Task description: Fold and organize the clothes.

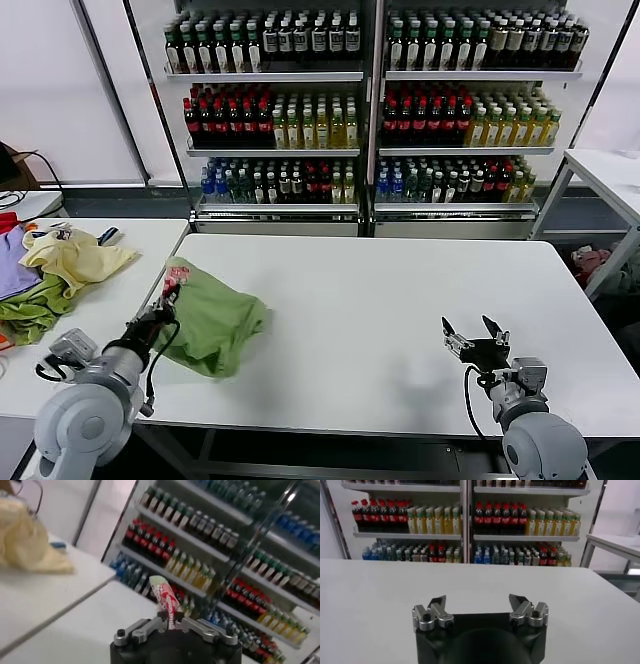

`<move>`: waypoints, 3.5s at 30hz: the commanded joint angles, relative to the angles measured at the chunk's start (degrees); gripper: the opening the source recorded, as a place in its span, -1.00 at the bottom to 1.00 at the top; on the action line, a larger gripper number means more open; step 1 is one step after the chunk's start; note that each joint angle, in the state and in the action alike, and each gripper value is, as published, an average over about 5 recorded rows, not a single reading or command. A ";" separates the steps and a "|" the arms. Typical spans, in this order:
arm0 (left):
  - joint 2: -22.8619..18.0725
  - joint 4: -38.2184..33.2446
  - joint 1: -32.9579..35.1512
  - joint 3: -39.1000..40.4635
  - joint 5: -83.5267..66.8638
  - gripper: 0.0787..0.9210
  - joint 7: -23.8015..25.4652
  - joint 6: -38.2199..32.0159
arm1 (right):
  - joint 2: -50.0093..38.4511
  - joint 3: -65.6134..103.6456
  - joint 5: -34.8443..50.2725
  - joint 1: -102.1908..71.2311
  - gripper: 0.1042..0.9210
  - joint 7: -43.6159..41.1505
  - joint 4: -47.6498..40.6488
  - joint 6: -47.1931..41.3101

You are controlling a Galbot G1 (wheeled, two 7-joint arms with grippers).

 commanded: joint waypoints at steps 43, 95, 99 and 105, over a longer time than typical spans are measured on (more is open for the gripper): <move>-16.43 6.38 -3.83 30.76 46.07 0.25 5.67 -11.25 | 5.21 -14.26 -0.31 12.31 0.76 1.19 -5.69 -2.66; -14.54 -2.99 16.41 17.39 52.06 0.77 2.53 -15.50 | 7.55 -19.25 -10.07 26.12 -0.68 6.18 -26.08 -2.08; -14.76 -2.80 16.53 17.56 52.42 0.77 2.60 -15.53 | 6.17 -17.73 -10.90 26.82 -0.89 5.94 -27.36 -1.07; -14.94 -2.66 16.63 17.70 52.72 0.77 2.73 -15.57 | 5.67 -16.14 -13.54 24.41 -0.96 5.00 -25.62 -1.08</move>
